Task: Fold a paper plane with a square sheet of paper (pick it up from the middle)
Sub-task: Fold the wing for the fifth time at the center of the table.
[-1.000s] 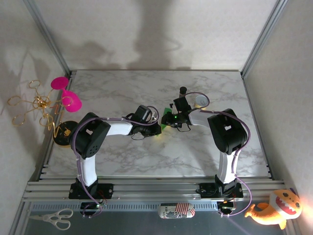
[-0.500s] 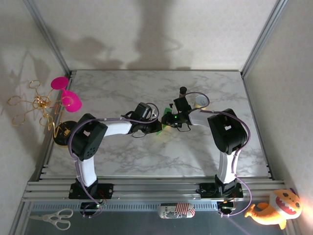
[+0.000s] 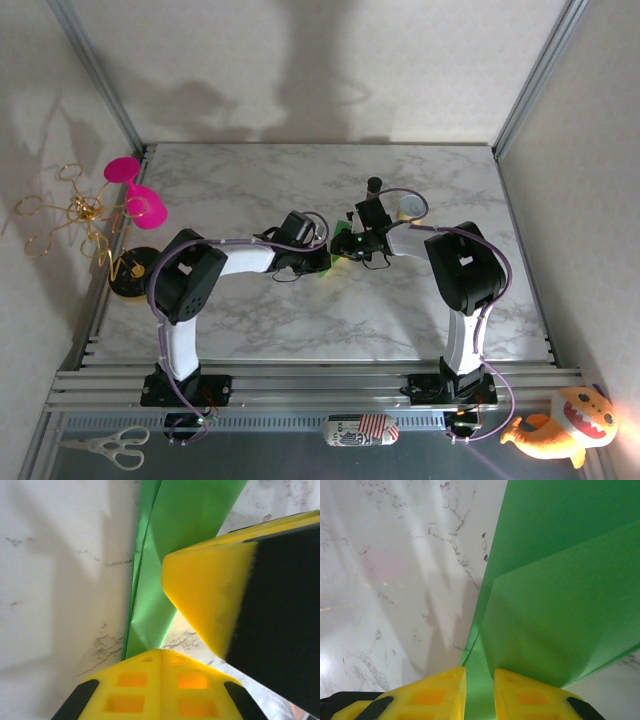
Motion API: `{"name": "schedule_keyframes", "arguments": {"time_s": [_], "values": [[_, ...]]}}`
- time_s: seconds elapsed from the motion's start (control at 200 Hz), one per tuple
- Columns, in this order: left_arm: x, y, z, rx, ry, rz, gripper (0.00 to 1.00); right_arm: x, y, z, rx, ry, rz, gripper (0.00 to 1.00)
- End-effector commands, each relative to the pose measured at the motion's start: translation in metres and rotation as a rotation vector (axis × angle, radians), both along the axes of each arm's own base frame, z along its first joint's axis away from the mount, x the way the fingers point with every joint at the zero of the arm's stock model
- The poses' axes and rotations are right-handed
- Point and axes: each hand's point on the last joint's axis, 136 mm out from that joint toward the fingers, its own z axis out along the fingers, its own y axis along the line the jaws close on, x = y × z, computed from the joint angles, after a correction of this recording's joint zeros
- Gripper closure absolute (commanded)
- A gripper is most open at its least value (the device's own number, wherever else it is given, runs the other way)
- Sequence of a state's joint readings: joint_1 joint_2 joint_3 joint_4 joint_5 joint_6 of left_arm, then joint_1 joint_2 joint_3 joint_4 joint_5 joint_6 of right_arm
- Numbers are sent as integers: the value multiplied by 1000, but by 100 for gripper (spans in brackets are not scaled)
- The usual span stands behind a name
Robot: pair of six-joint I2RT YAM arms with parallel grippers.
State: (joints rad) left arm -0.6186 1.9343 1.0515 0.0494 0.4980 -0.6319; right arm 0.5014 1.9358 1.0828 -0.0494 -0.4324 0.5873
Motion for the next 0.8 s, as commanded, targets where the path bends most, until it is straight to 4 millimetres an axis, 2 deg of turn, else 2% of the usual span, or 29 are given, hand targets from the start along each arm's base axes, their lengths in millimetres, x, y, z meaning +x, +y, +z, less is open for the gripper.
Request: {"name": "schedule_keyframes", "arguments": {"time_s": [0.0, 0.265, 0.511, 0.796], "values": [[-1, 1, -7, 43, 1, -11, 99, -2, 1, 7, 17, 9, 14, 76], [-6, 4, -16, 86, 15, -14, 100, 13, -1, 32, 44, -56, -13, 76], [-9, 9, -19, 116, 16, -8, 100, 29, -29, 21, -53, -100, -73, 76], [-13, 11, -22, 126, 24, -26, 100, 51, -27, 21, -57, -162, -3, 76]]}}
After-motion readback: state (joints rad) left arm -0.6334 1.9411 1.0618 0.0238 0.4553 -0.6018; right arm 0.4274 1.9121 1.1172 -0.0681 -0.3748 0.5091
